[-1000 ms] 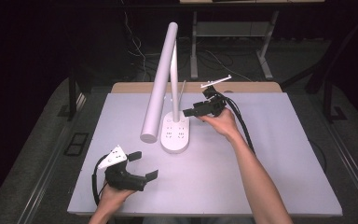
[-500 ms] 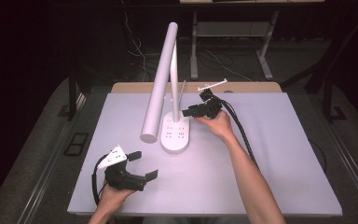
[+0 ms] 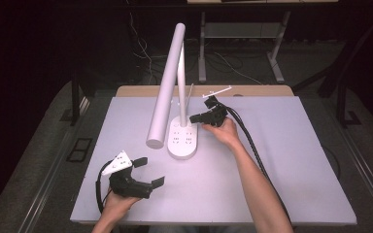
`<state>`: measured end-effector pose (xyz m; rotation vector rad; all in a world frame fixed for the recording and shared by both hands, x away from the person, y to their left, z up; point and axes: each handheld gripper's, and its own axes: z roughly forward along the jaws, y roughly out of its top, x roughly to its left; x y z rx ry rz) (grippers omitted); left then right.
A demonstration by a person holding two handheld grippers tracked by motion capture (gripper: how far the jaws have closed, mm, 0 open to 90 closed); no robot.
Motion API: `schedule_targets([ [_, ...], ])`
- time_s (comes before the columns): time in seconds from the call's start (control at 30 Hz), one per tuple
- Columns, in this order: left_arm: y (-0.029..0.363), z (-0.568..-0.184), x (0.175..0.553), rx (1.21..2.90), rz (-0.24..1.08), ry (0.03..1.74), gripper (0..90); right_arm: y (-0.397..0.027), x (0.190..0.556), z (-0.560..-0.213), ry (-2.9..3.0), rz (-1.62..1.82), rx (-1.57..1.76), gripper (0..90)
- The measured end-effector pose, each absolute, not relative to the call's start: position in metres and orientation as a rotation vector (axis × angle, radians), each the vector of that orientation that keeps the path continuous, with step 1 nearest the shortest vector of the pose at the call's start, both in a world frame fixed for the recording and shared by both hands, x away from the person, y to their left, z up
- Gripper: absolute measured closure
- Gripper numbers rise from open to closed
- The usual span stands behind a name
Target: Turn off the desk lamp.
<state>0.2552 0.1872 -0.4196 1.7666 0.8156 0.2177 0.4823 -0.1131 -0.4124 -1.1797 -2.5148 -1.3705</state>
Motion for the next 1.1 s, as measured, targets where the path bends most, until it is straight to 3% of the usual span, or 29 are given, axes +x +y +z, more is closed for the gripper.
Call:
schedule_targets([
  [0.1, 0.187, -0.420, 0.255, 1.767, 0.217, 0.815, 0.0, -0.111, 0.484, -0.416, -2.490, -1.369, -1.191, 89.8],
  [1.1, 0.186, -0.419, 0.255, 1.771, 0.214, 0.810, 0.0, -0.107, 0.482, -0.432, -2.492, -1.341, -1.293, 90.0],
])
